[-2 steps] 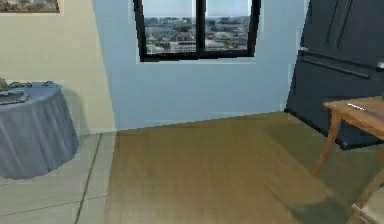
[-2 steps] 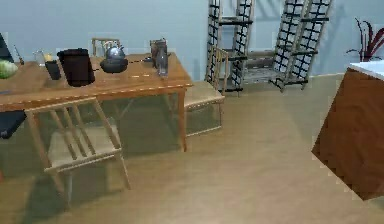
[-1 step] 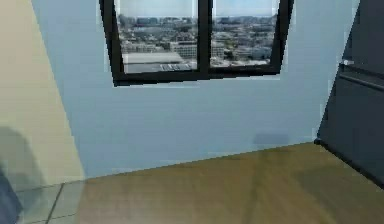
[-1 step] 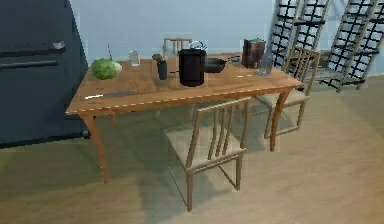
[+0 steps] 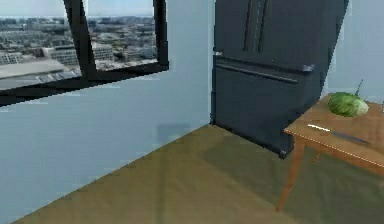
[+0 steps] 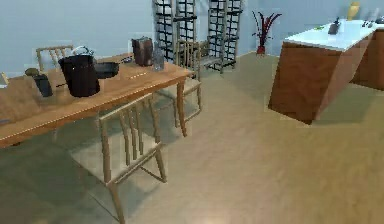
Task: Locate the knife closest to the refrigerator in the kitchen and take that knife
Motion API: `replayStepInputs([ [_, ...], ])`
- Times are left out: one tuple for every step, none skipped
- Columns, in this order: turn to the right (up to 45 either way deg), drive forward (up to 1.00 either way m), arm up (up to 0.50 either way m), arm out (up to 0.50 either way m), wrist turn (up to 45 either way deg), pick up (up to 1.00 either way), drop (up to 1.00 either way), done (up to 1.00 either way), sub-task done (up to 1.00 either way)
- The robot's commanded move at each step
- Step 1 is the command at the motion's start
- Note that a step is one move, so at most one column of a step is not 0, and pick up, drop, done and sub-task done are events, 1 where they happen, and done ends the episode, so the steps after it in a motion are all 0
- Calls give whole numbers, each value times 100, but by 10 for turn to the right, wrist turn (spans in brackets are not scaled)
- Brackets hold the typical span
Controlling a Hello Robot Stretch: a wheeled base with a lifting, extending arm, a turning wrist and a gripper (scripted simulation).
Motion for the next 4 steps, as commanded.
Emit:
replayStepInputs([
  [0, 100, 0, 0, 0, 0, 0, 0, 0],
  [30, 0, 0, 0, 0, 0, 0, 0, 0],
  [0, 50, 0, 0, 0, 0, 0, 0, 0],
  [450, 0, 0, 0, 0, 0, 0, 0, 0],
])
